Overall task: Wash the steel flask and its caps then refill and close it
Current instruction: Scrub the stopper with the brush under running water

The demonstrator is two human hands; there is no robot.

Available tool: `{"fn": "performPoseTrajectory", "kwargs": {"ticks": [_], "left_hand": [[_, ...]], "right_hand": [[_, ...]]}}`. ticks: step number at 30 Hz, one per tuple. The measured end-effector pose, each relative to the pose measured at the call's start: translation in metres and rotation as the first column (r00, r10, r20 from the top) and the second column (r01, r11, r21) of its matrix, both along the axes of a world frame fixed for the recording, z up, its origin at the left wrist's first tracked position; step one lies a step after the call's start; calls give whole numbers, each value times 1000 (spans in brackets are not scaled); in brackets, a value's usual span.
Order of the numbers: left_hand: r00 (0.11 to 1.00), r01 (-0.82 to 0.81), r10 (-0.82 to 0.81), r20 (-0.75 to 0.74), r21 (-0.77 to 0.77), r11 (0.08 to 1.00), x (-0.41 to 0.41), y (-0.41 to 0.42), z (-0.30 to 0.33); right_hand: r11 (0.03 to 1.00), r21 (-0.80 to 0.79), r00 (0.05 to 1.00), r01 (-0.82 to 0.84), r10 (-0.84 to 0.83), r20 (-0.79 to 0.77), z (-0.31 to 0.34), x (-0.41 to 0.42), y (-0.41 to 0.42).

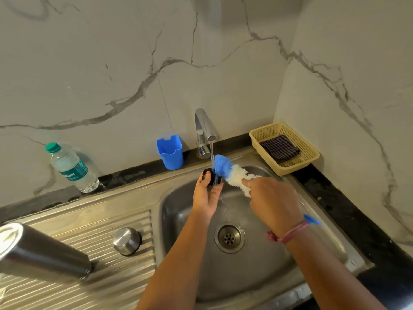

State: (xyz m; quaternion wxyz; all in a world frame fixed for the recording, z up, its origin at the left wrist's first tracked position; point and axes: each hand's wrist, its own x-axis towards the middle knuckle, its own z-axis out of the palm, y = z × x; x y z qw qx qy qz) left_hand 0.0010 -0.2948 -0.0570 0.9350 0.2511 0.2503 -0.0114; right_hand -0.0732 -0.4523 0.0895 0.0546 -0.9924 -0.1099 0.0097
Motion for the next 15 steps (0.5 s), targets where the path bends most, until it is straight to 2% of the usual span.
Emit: {"fn": "performPoseTrajectory", "kwargs": {"ticks": [5, 15], "left_hand": [[999, 14, -18, 46, 83, 996, 4, -1, 5], [999, -20, 19, -26, -28, 999, -1, -11, 16]], "right_hand": [[999, 44, 1000, 5, -6, 10, -11, 3, 6], [999, 17, 999, 33, -33, 1, -3, -1, 2]]}}
